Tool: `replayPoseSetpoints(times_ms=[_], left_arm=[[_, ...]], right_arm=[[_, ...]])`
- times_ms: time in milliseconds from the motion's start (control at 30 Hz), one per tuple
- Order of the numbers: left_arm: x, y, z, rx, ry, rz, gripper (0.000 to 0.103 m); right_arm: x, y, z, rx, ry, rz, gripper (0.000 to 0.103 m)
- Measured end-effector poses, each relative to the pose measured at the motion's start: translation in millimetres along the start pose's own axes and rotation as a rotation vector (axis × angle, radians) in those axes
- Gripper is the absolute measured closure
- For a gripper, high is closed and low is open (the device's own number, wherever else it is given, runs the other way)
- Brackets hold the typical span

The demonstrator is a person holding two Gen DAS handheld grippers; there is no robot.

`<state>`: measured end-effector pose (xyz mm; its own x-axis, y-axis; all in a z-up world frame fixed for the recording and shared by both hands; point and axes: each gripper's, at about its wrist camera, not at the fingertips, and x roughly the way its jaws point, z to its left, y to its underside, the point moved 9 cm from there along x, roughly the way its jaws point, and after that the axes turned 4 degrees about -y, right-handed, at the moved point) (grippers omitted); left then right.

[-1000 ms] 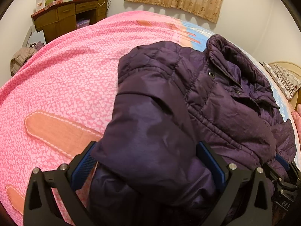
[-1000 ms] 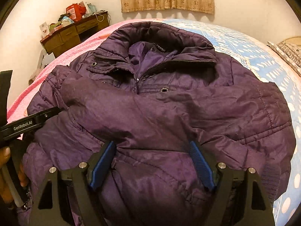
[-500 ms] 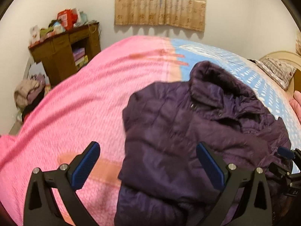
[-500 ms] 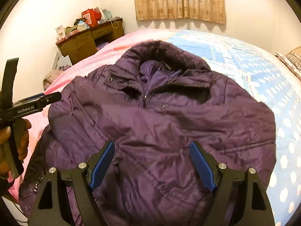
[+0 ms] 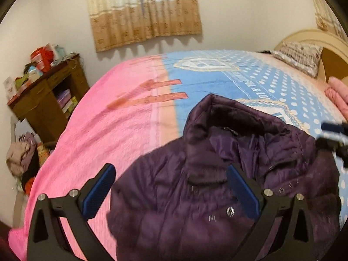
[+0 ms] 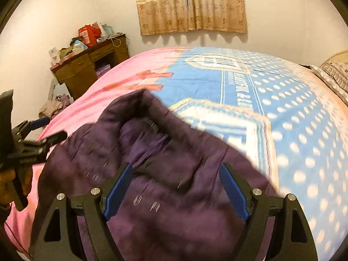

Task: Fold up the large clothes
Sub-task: 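Grasp the jacket hem with both grippers and lift it toward the collar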

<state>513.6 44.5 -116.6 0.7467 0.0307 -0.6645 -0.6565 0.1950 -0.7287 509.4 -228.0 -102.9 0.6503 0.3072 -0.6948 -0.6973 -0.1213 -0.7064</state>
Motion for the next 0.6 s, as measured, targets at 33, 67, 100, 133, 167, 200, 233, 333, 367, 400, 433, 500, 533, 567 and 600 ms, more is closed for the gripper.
replayPoseSetpoints(times_ms=[33, 67, 100, 133, 167, 200, 233, 333, 367, 400, 433, 500, 533, 567, 600], left_arm=[[5.9, -5.2, -0.9, 0.013, -0.011, 0.002, 0.0], [16.6, -13.2, -3.3, 0.023, -0.008, 0.005, 0.0], [24.2, -18.6, -4.7, 0.022, -0.006, 0.01, 0.0], [29.2, -21.2, -4.7, 0.018, -0.006, 0.017, 0.0], [38.8, -25.4, -5.3, 0.011, 0.0, 0.026, 0.0], [46.9, -28.0, -6.0, 0.006, 0.007, 0.035, 0.0], [55.9, -30.4, -8.1, 0.005, 0.006, 0.045, 0.0], [75.1, -36.9, -13.3, 0.005, 0.012, 0.055, 0.0], [79.6, -38.6, -15.2, 0.004, 0.014, 0.058, 0.001], [84.5, -39.5, -18.4, 0.006, 0.02, 0.058, 0.005], [86.4, -39.6, -20.3, 0.01, 0.026, 0.058, 0.008], [92.4, -37.5, -30.0, 0.037, 0.058, 0.07, 0.028], [93.7, -35.1, -35.6, 0.06, 0.071, 0.078, 0.038], [93.0, -32.7, -41.5, 0.083, 0.094, 0.08, 0.064], [90.3, -31.2, -45.5, 0.096, 0.12, 0.079, 0.084]], right_arm=[[8.9, -9.9, -3.8, -0.01, 0.012, 0.004, 0.021], [18.4, -18.7, -5.4, -0.028, 0.018, 0.009, 0.021], [26.4, -24.0, -6.1, -0.041, 0.017, 0.012, 0.021], [36.5, -29.2, -5.9, -0.051, 0.015, 0.019, 0.021], [47.1, -33.3, -5.5, -0.062, 0.014, 0.029, 0.021], [58.7, -37.0, -4.9, -0.078, 0.022, 0.041, 0.021], [67.5, -39.0, -3.7, -0.091, 0.025, 0.052, 0.021], [93.1, -45.8, 3.8, -0.151, 0.025, 0.074, 0.023], [99.1, -46.4, 5.6, -0.164, 0.02, 0.079, 0.027], [105.3, -46.3, 8.7, -0.181, 0.013, 0.09, 0.03], [112.6, -45.2, 11.2, -0.21, 0.024, 0.103, 0.039], [120.3, -39.8, 12.6, -0.25, 0.045, 0.122, 0.058], [122.5, -36.6, 13.2, -0.259, 0.043, 0.131, 0.076], [121.2, -34.2, 12.4, -0.261, 0.045, 0.128, 0.08], [117.8, -33.2, 11.3, -0.264, 0.048, 0.119, 0.082]])
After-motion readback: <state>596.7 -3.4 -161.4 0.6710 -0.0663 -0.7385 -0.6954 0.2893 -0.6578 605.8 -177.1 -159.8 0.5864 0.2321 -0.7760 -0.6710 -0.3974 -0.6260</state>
